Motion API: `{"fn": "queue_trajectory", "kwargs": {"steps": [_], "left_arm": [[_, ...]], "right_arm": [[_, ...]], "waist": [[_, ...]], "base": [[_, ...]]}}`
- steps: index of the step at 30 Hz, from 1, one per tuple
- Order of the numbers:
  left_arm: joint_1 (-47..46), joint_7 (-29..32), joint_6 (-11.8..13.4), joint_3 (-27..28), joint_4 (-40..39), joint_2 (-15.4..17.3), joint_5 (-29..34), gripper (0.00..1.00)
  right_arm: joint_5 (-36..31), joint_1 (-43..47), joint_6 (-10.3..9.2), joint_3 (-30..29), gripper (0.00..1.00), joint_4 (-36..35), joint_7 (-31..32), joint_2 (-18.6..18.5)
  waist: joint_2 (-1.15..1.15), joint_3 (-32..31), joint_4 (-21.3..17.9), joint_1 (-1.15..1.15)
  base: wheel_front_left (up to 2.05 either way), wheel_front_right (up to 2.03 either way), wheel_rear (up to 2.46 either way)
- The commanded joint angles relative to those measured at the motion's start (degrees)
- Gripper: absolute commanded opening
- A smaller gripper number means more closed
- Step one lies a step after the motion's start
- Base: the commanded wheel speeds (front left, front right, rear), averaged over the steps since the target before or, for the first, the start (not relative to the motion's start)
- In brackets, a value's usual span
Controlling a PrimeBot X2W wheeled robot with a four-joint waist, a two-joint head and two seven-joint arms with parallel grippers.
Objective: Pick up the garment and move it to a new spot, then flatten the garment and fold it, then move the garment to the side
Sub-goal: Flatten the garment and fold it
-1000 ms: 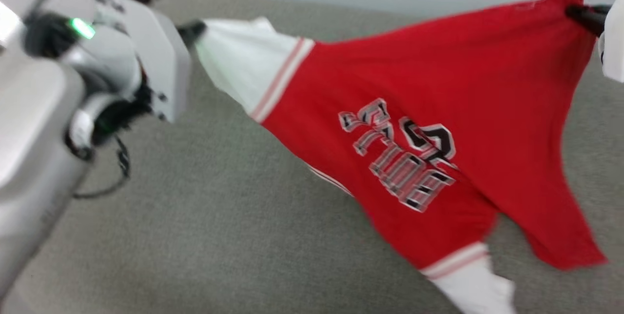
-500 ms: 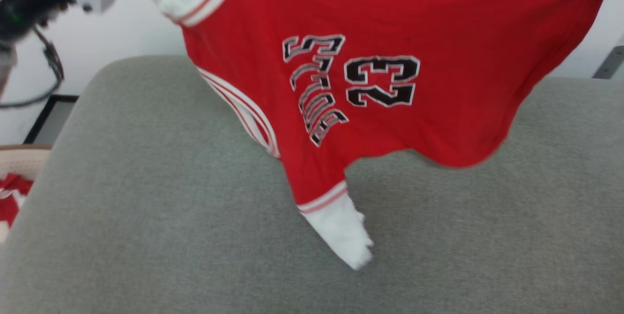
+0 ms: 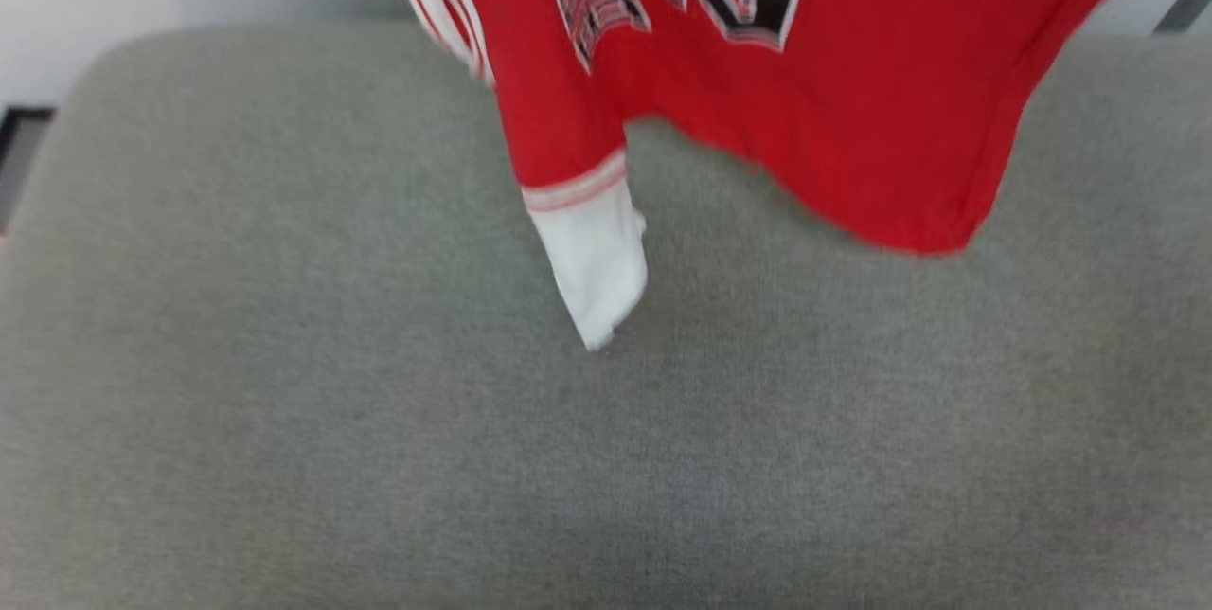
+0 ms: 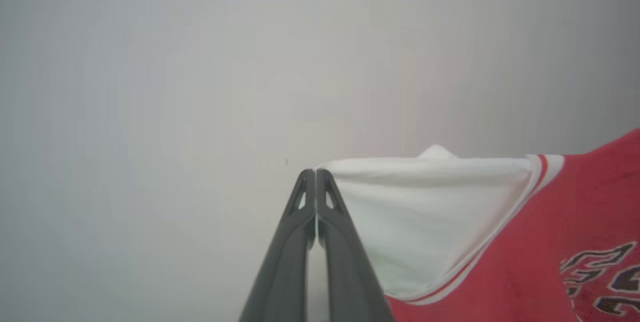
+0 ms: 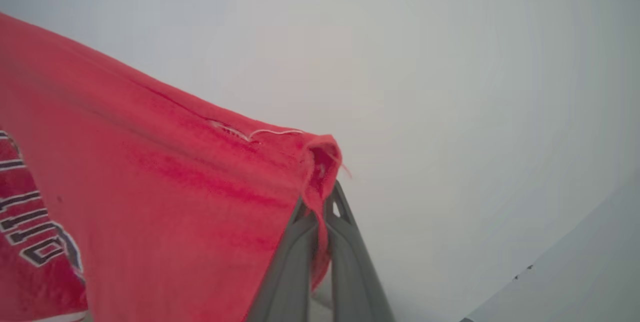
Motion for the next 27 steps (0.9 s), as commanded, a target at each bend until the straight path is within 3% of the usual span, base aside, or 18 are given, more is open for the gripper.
{"fn": "queue_trajectory", "kwargs": {"steps": [1, 4, 5, 6, 9, 12, 17, 20, 27], "left_arm": [[-3.4, -3.6, 1.3, 0.2, 2.5, -1.0, 2.5, 0.00], [-9.0, -11.5, 3.6, 0.7, 7.3, -3.5, 5.8, 0.00], [-9.0, -11.5, 3.6, 0.7, 7.3, -3.5, 5.8, 0.00], [-10.8, -13.9, 4.3, 1.2, 8.9, -4.3, 6.4, 0.00], [-17.4, -22.8, 5.4, 2.3, 12.3, -6.2, 8.6, 0.00], [-21.6, -31.9, 5.7, 3.8, 14.9, -7.5, 9.3, 0.00], [-20.8, -40.8, 1.1, 4.1, 19.6, -9.2, 8.1, 0.00], [-16.9, -42.7, -0.8, 3.7, 22.7, -9.8, 7.2, 0.00], [-4.0, -43.9, -4.1, 0.7, 27.0, -12.3, 4.2, 0.00]], "right_arm": [[-4.7, -3.4, -0.08, -1.2, 0.00, 4.0, -4.1, 2.7], [-13.7, -9.1, -0.08, -4.0, 0.00, 11.9, -14.6, 7.8], [-13.7, -9.1, -0.08, -4.0, 0.00, 11.9, -14.6, 7.8], [-16.5, -11.0, -0.08, -5.4, 0.00, 14.3, -18.6, 9.3], [-24.8, -16.6, -0.07, -9.9, 0.00, 20.9, -29.2, 12.7], [-31.1, -19.7, -0.07, -12.0, 0.00, 25.3, -34.9, 15.3], [-36.3, -19.3, -0.08, -11.7, 0.00, 29.2, -37.2, 17.1], [-35.3, -16.6, -0.08, -10.6, 0.00, 31.7, -37.0, 18.3], [-31.3, -9.8, -0.07, -4.4, 0.00, 35.6, -35.1, 17.1]], "waist": [[0.00, 10.9, -2.2, 0.00], [0.00, 15.4, -3.0, 0.00], [0.00, 15.4, -3.0, 0.00], [0.00, 16.8, -3.1, 0.00], [0.00, 20.7, -2.8, 0.00], [0.00, 24.2, -2.2, 0.00], [0.00, 28.2, -0.4, 0.00], [0.00, 28.9, 0.4, 0.00], [0.00, 26.6, 2.4, 0.00]], "base": [[0.00, 0.00, 0.00], [0.00, 0.00, 0.00], [0.00, 0.00, 0.00], [0.00, 0.00, 0.00], [0.00, 0.00, 0.00], [0.00, 0.00, 0.00], [0.00, 0.00, 0.00], [0.00, 0.00, 0.00], [0.00, 0.00, 0.00]]}}
